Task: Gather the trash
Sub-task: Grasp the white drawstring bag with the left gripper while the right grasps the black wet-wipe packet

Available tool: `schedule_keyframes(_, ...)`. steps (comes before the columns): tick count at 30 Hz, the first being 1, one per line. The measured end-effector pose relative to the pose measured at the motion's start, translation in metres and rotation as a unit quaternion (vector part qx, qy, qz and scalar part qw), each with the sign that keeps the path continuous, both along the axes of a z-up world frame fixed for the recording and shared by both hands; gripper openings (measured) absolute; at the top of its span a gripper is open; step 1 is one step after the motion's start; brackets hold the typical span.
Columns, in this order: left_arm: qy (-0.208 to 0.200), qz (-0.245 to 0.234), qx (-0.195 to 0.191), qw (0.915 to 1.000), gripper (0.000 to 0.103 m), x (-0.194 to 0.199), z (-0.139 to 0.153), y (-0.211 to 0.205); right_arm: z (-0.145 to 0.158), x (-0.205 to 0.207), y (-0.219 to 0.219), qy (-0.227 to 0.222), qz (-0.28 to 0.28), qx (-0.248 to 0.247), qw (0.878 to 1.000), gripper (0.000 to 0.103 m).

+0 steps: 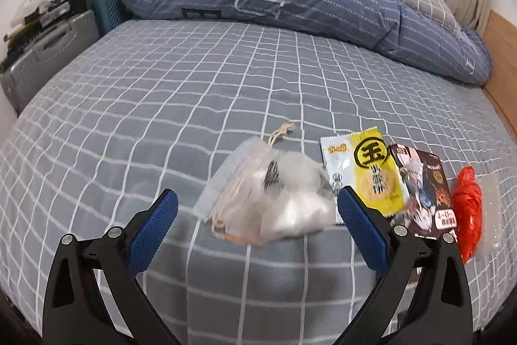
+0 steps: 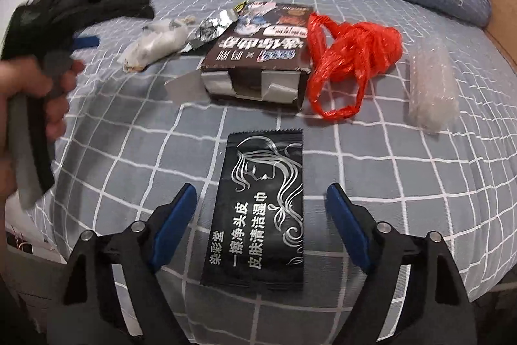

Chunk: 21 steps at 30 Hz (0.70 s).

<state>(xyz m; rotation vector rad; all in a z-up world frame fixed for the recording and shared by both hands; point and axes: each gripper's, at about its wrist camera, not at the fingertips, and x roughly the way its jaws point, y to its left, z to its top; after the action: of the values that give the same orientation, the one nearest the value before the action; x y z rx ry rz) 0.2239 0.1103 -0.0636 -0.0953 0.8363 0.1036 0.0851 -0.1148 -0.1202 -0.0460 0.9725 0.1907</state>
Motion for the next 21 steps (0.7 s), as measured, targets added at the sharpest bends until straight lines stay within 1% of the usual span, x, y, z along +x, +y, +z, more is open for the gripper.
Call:
schedule_keyframes(8, 0.012, -0.019, 0.007, 0.9997, 0.096, 0.031, -0.015, -0.007, -0.007, 0.005, 0.002, 0.009, -0.003, -0.005, 1.0, 0.066)
schedule_keyframes(11, 0.024, -0.021, 0.02, 0.9993, 0.092, 0.041, -0.024, -0.012, -0.009, 0.006, 0.0, 0.011, -0.007, -0.005, 1.0, 0.058)
schedule_keyframes(12, 0.028, -0.025, 0.016, 0.9992, 0.087, 0.043, -0.027, -0.014, -0.009, 0.006, 0.0, 0.011, -0.007, -0.005, 1.0, 0.057)
schedule_keyframes(13, 0.034, -0.028, 0.007, 0.999, 0.08, 0.046, -0.03, -0.014, -0.01, 0.005, 0.001, 0.011, -0.006, -0.007, 1.0, 0.056)
schedule_keyframes(14, 0.039, -0.03, 0.001, 0.9988, 0.077, 0.048, -0.034, -0.014, -0.01, 0.005, 0.001, 0.01, -0.005, -0.01, 1.0, 0.056)
schedule_keyframes(16, 0.044, -0.029, -0.002, 0.9986, 0.065, 0.051, -0.039, -0.015, -0.012, 0.005, 0.002, 0.01, -0.003, -0.016, 1.0, 0.051)
schedule_keyframes(17, 0.043, -0.025, -0.002, 0.9988, 0.063, 0.051, -0.041, -0.014, -0.013, 0.004, 0.003, 0.011, -0.002, -0.017, 1.0, 0.047)
schedule_keyframes(19, 0.039, -0.023, 0.003, 0.999, 0.056, 0.051, -0.046, -0.015, -0.014, 0.004, 0.005, 0.012, 0.002, -0.021, 1.0, 0.043)
schedule_keyframes(20, 0.04, -0.023, 0.006, 0.9989, 0.055, 0.051, -0.048, -0.016, -0.014, 0.004, 0.005, 0.012, 0.003, -0.02, 1.0, 0.04)
schedule_keyframes(21, 0.038, -0.024, 0.001, 0.999, 0.052, 0.051, -0.049, -0.015, -0.013, 0.004, 0.004, 0.012, 0.002, -0.019, 1.0, 0.039)
